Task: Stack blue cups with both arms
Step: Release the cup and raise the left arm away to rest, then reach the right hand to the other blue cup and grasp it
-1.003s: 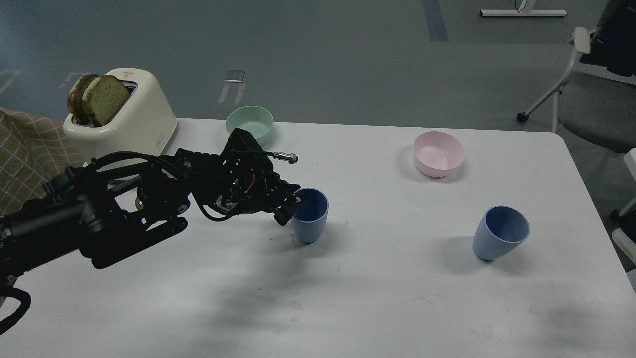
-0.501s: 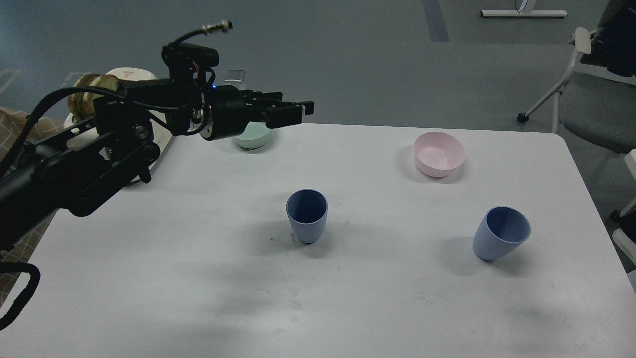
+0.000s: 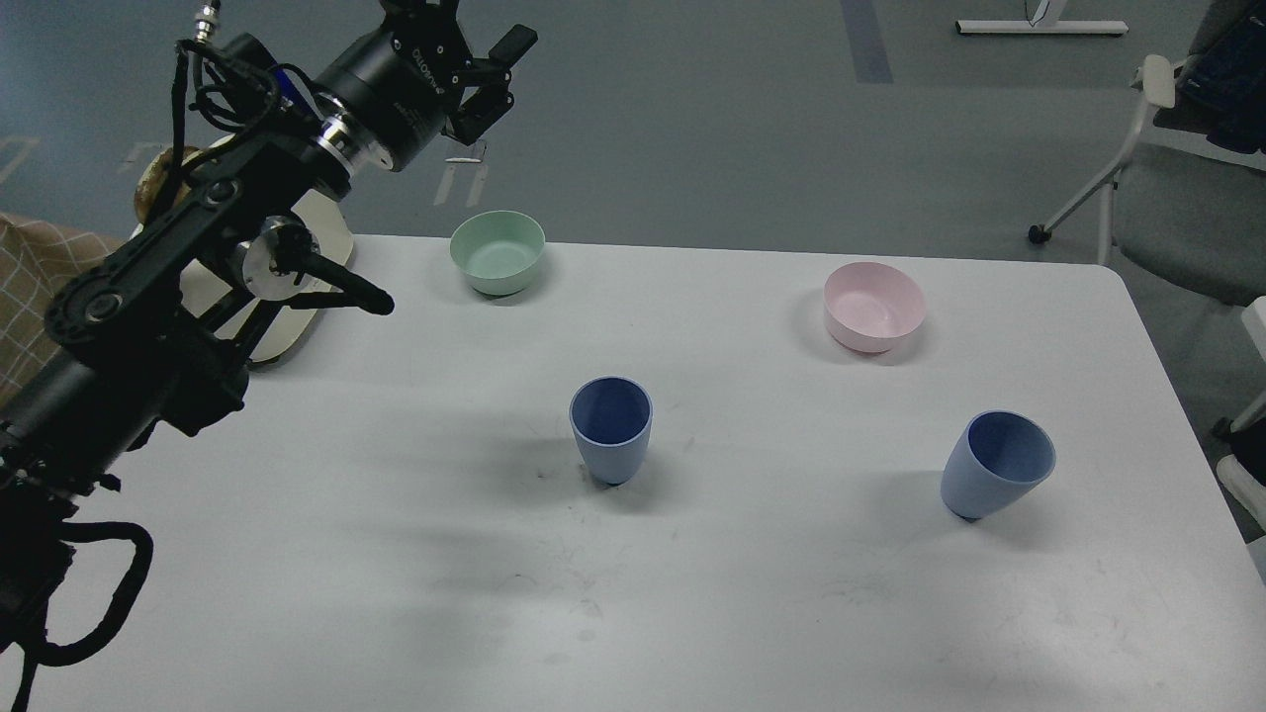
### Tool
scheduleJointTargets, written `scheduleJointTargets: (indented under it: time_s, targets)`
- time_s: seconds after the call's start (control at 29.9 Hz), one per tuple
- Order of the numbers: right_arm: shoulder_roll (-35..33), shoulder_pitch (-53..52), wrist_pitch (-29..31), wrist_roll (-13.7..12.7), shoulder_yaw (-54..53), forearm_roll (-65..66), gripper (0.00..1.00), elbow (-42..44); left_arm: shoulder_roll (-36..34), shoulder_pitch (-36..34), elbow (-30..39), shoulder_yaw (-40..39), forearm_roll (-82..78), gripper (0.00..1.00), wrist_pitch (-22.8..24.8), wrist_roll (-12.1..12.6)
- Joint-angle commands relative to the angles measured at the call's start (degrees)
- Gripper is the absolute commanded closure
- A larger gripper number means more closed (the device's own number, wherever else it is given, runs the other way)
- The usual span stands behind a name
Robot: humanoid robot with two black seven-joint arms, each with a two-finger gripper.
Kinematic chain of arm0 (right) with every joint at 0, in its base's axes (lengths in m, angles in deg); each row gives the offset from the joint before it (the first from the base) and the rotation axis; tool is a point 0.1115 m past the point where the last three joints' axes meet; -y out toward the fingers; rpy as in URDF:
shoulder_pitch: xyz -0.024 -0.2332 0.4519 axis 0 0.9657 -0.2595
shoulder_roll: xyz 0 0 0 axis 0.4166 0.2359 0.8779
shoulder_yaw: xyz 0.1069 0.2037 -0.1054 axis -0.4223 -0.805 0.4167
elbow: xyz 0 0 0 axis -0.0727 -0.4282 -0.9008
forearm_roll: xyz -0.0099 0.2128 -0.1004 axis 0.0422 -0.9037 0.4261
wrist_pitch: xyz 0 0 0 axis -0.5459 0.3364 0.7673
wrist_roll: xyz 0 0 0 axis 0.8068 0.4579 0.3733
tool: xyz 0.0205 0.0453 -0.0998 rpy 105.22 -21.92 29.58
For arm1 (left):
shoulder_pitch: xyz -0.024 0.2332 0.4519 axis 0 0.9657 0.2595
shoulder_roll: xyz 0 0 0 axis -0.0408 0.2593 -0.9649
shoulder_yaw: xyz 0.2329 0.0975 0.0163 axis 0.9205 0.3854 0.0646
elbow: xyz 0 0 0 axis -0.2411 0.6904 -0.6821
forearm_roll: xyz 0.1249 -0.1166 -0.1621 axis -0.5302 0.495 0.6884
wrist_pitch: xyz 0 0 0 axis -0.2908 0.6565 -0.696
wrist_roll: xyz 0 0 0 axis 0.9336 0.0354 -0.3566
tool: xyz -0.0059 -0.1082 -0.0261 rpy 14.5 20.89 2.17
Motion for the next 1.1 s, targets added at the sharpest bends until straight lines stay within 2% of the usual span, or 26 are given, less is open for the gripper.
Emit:
scheduleJointTargets:
  time_s: [0.0,0.13,0.43,0.64,0.87,1.0,1.07]
  targets:
    - [-3.7,3.8,0.0,0.0,0.8,1.2,0.00,-4.0,2.0,0.1,-2.8,-3.8,1.1,0.04,0.1,0.2]
    - [-5.6,4.6,0.0,0.0,5.0,8.2,0.00,-5.7,1.7,0.9,-4.4,-3.9,1.1,0.04,0.3,-0.2]
    - [-4.9,4.4,0.0,-0.2,14.6,20.7,0.00,-5.9,0.5,0.7,-7.0,-5.1,1.4,0.04,1.2,0.3]
    - [0.8,4.7,0.0,-0.4,17.1,25.8,0.00,-5.8,-0.9,1.8,-7.5,-5.4,1.3,0.03,2.6,-0.2]
    - [3.7,5.7,0.0,-0.7,19.0,28.9,0.00,-5.5,-0.6,1.5,-7.5,-5.6,1.4,0.03,2.6,-0.1]
    - [4.7,5.8,0.0,-2.9,20.1,30.1,0.01,-5.6,-0.4,1.7,-7.5,-5.9,1.8,0.04,2.6,-0.3]
    - [4.7,5.8,0.0,-3.1,20.2,30.8,0.03,-5.6,-0.4,1.7,-7.6,-5.9,3.3,0.04,2.6,-0.3]
